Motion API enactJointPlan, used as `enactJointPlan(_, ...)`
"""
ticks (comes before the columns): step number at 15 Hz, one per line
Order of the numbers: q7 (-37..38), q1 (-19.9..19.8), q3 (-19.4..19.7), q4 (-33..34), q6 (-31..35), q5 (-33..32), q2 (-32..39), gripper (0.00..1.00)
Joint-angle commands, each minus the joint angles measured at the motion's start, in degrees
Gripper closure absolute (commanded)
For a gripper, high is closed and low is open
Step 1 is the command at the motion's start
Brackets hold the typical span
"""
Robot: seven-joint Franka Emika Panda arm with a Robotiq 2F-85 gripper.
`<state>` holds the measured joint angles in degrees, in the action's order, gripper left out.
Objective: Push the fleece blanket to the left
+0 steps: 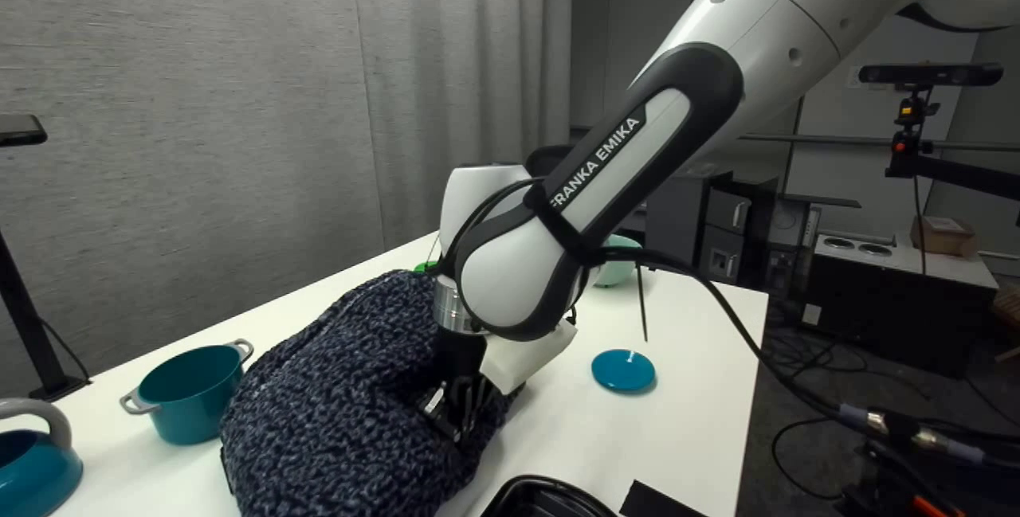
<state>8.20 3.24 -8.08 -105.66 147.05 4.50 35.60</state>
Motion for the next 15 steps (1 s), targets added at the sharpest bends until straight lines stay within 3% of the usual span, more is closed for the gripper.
enactJointPlan(1,-2.6,1.7,1.6,3.5,-6.5,-1.5,-1.2,1.00)
enactJointPlan(6,-4.8,1.7,1.3,5.3,-11.4,-1.7,-4.7,1.00)
enactJointPlan(15,-13.8,0.5,-0.4,4.8,-11.9,0.2,-13.6,1.00)
